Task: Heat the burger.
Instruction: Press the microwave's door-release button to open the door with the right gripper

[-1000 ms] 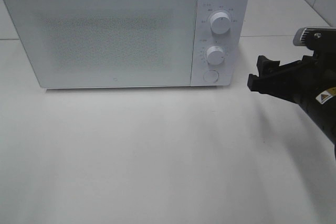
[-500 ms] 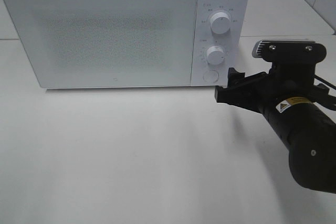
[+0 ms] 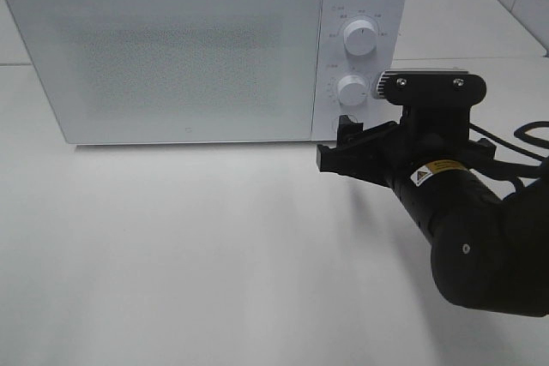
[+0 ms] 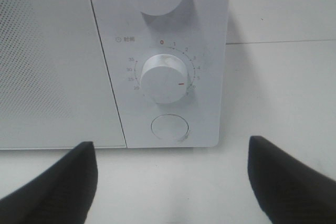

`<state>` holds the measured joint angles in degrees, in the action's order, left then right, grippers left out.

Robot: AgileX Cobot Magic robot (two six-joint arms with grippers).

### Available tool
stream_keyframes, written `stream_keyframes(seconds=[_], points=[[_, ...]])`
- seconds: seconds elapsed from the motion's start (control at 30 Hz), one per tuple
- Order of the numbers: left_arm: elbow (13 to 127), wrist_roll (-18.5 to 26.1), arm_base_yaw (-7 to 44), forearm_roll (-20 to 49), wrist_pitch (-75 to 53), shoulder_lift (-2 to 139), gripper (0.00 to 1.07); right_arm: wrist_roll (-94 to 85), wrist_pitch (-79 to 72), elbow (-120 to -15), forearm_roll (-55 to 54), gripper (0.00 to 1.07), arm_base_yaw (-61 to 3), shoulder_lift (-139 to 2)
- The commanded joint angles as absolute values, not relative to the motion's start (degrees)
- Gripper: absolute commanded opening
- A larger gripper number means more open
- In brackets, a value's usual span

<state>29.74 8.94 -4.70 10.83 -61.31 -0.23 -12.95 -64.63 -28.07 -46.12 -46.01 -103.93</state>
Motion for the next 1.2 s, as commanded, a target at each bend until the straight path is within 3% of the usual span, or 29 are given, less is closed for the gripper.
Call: stream_keyframes(seconds=[0.03,0.1,0.17,0.27,0.33,0.43,0.57,0.83,1.2], points=[[29.62,8.77,-4.47,10.83,-61.48,-0.63,1.00,-4.98,-63.03,-28.48,-45.61,0.73,-46.18,-104.05],[29.62,8.77,-4.47,10.83,-61.48,-0.63,1.00,-3.04,-62.45,-28.48,-45.49,0.71,-46.18,-104.05],[29.62,8.77,-4.47,10.83,-61.48,-0.63,1.00,9.05,-60.96,-28.48,-45.44,0.62,-46.18,-104.05],[29.62,8.77,-4.47,10.83,-61.48,-0.63,1.00,12.95,-60.73,-28.48,-45.38,0.59,-46.18,-104.05],[29.62,8.77,-4.47,10.83,-61.48,-0.63,1.00,28.88,-60.45,-28.48,-45.15,0.45,-46.18,-104.05],[29.62,8.77,-4.47,10.83,-61.48,-0.63,1.00,32.26,-60.45,-28.48,-45.03,0.40,-46.18,-104.05],[29.62,8.77,-4.47,10.83,-61.48,-0.63,1.00,51.62,-60.45,-28.48,-42.91,0.21,-46.18,-104.05],[29.62,8.77,-4.47,10.83,-61.48,-0.63,1.00,66.98,-59.01,-28.48,-42.80,0.00,-46.18,-104.05],[29.62,8.77,-4.47,10.83,-61.48,-0.63,1.00,73.22,-56.04,-28.53,-42.91,0.00,-46.12,-105.54]])
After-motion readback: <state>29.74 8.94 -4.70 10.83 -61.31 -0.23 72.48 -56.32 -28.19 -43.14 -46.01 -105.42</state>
